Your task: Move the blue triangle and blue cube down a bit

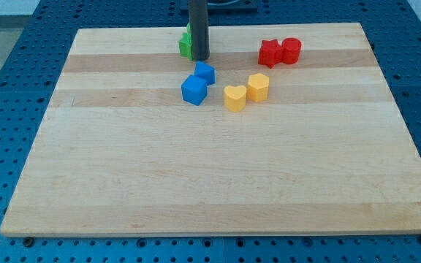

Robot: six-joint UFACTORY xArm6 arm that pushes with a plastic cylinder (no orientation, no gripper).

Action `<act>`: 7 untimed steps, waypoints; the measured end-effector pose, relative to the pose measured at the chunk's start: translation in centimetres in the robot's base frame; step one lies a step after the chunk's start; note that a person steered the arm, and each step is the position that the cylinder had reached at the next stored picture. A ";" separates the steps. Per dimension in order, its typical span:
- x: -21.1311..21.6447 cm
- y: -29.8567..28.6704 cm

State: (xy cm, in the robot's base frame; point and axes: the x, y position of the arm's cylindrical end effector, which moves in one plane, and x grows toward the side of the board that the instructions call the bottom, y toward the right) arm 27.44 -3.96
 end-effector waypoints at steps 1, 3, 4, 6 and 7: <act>-0.3 0.0; 2.1 0.1; 4.0 0.1; 8.0 0.2; 9.8 0.4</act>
State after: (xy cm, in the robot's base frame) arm 37.23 -3.61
